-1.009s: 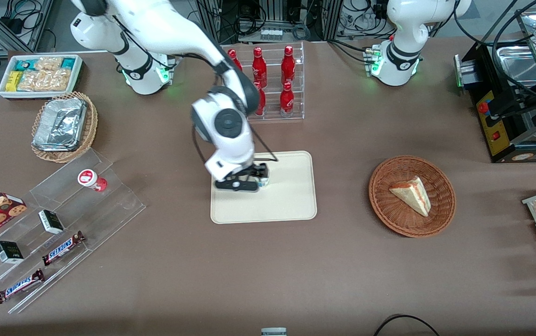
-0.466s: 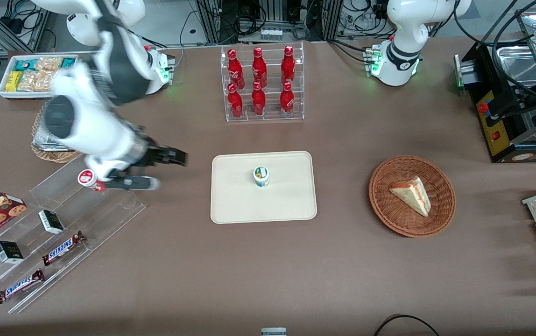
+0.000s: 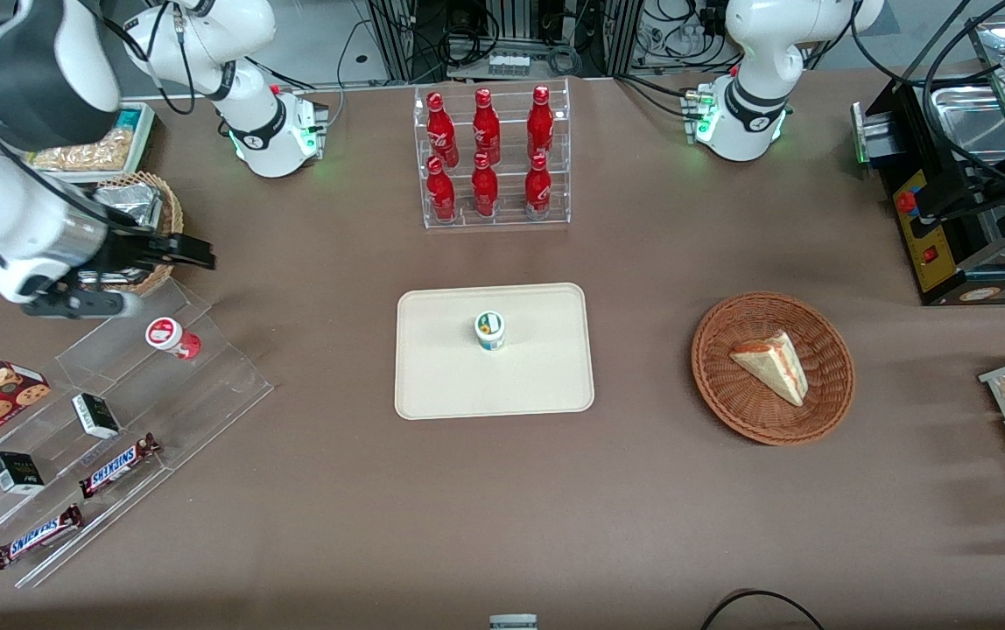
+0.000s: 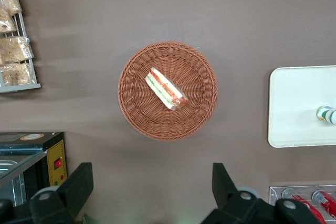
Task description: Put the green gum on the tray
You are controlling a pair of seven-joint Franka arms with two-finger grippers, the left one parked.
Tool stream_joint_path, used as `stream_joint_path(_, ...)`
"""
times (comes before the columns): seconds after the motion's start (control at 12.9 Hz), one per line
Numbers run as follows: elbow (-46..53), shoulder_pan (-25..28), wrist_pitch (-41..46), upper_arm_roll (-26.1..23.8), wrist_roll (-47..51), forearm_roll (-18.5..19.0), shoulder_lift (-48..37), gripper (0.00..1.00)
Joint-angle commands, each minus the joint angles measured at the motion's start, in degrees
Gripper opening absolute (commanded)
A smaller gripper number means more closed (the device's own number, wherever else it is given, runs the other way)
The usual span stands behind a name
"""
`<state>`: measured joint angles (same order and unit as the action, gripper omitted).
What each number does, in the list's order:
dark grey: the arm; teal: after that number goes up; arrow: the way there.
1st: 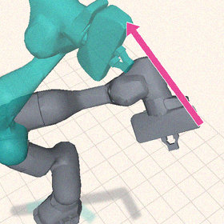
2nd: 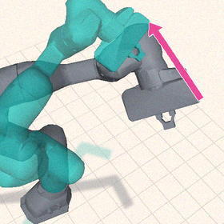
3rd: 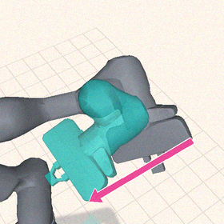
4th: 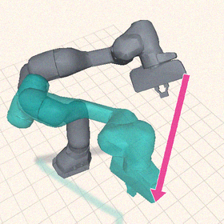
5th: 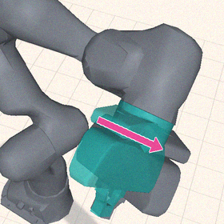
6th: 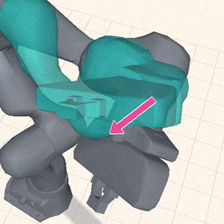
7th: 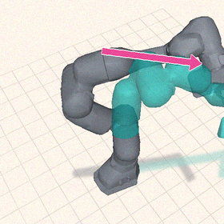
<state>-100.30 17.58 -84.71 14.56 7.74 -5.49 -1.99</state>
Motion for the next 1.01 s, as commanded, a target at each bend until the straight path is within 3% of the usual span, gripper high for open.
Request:
stream_joint_path(0.0, -0.8, -4.1, 1.9, -0.5, -2.0, 1.3, -2.7, 1.0)
stream_joint_path(0.16, 0.6, -6.8, 3.6, -0.9, -3.5, 4.0, -2.8, 1.0)
stream_joint_path(0.31, 2.8, -8.7, 3.6, -1.0, -6.8, 3.7, -1.9, 1.0)
stream_joint_path(0.7, 6.0, -18.9, 3.6, -9.8, -8.5, 3.4, -0.6, 1.0)
stream_joint_path(0.93, 7.4, -20.4, 3.6, -10.1, -9.3, 3.2, 0.3, 1.0)
